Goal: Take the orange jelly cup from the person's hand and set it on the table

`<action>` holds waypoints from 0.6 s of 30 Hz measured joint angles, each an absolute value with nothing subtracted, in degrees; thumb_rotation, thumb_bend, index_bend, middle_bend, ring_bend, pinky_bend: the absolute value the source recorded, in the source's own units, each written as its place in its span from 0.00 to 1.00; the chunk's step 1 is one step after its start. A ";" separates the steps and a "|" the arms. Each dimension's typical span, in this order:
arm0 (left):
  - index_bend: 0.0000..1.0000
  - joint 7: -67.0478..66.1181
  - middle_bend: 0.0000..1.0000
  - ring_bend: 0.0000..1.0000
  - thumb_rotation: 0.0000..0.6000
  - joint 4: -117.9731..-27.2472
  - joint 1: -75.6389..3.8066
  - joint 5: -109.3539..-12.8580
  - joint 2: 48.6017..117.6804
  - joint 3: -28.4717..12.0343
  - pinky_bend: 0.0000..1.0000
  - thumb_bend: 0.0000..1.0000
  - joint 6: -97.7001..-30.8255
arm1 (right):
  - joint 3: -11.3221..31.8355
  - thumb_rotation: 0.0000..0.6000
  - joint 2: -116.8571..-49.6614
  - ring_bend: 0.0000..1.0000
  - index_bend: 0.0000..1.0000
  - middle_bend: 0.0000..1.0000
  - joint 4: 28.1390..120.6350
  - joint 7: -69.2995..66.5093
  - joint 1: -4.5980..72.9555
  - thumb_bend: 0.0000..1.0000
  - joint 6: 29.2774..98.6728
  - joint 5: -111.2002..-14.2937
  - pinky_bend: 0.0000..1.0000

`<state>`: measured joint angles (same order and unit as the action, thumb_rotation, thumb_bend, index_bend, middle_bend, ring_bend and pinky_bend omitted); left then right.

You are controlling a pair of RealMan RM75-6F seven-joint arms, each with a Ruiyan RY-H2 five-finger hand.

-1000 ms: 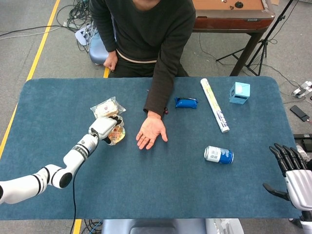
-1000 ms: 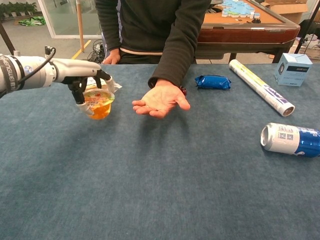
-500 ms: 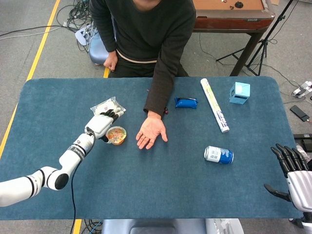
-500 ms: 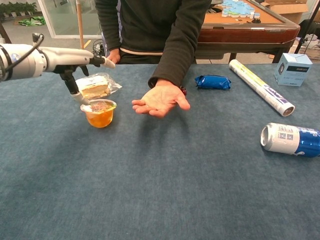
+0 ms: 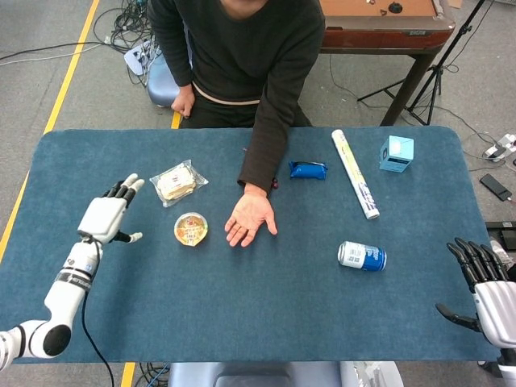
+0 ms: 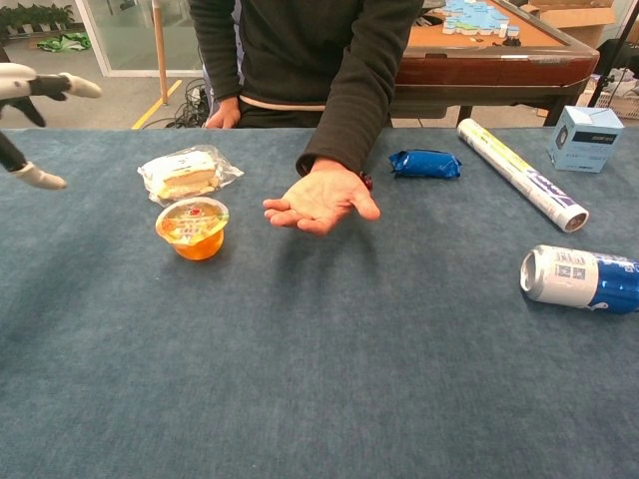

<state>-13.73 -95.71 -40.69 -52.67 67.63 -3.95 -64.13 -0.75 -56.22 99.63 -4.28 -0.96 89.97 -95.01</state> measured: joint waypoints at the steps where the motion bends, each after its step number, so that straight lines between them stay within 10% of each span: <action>1: 0.03 -13.74 0.00 0.00 1.00 -96.55 -39.42 -52.72 67.23 -3.64 0.16 0.14 -65.52 | -0.72 1.00 -56.29 0.00 0.02 0.04 99.58 -4.31 -0.76 0.07 89.73 -95.07 0.06; 18: 0.03 -12.52 0.00 0.00 1.00 -103.19 -21.30 -68.32 66.66 2.14 0.14 0.14 -85.80 | -1.14 1.00 -56.76 0.00 0.02 0.04 98.92 -5.89 0.73 0.07 88.80 -96.97 0.06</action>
<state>-12.52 -103.19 -21.30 -68.32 66.66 2.14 -85.80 -1.14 -56.76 98.92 -5.89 0.73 88.80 -96.97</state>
